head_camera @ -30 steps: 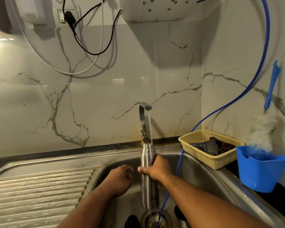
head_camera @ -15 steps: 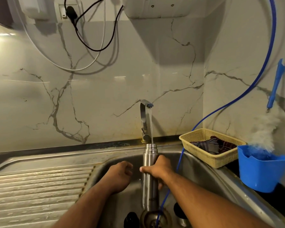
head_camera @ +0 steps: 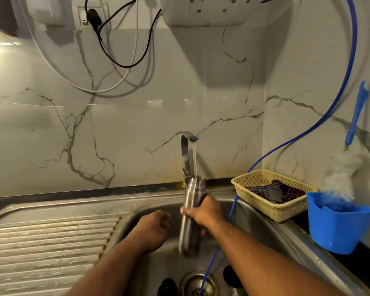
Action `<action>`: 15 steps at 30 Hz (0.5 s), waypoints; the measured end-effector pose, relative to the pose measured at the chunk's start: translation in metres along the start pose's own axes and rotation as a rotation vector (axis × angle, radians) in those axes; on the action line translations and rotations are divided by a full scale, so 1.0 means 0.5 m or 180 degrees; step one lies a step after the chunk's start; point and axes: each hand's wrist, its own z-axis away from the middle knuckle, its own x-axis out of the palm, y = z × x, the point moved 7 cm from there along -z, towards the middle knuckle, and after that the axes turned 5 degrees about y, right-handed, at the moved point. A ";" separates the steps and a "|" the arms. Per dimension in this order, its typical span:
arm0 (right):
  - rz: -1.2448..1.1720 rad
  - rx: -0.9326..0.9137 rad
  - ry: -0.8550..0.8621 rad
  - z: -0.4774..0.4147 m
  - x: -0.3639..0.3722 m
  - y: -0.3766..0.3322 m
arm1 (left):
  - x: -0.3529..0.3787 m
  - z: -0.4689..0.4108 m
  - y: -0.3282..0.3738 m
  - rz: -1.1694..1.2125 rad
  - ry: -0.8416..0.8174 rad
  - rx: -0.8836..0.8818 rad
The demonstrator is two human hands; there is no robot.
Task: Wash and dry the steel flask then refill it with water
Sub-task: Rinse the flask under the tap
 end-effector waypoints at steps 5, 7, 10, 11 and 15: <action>0.0069 -0.0161 0.0112 -0.005 -0.009 -0.008 | 0.001 -0.001 -0.004 0.0005 0.0036 -0.0006; -0.0026 -0.0086 0.0072 -0.007 -0.011 -0.006 | 0.000 0.000 -0.002 -0.0003 0.0046 -0.0019; 0.0043 0.0049 -0.0122 0.002 0.002 0.006 | 0.005 0.002 0.001 -0.0039 -0.0024 -0.0001; 0.0007 -0.0079 -0.0028 0.001 0.001 -0.002 | 0.002 0.001 0.001 -0.0060 -0.0022 -0.0005; 0.0121 -0.0068 0.0001 0.002 0.002 -0.007 | 0.002 0.004 -0.001 -0.0069 0.0001 -0.0019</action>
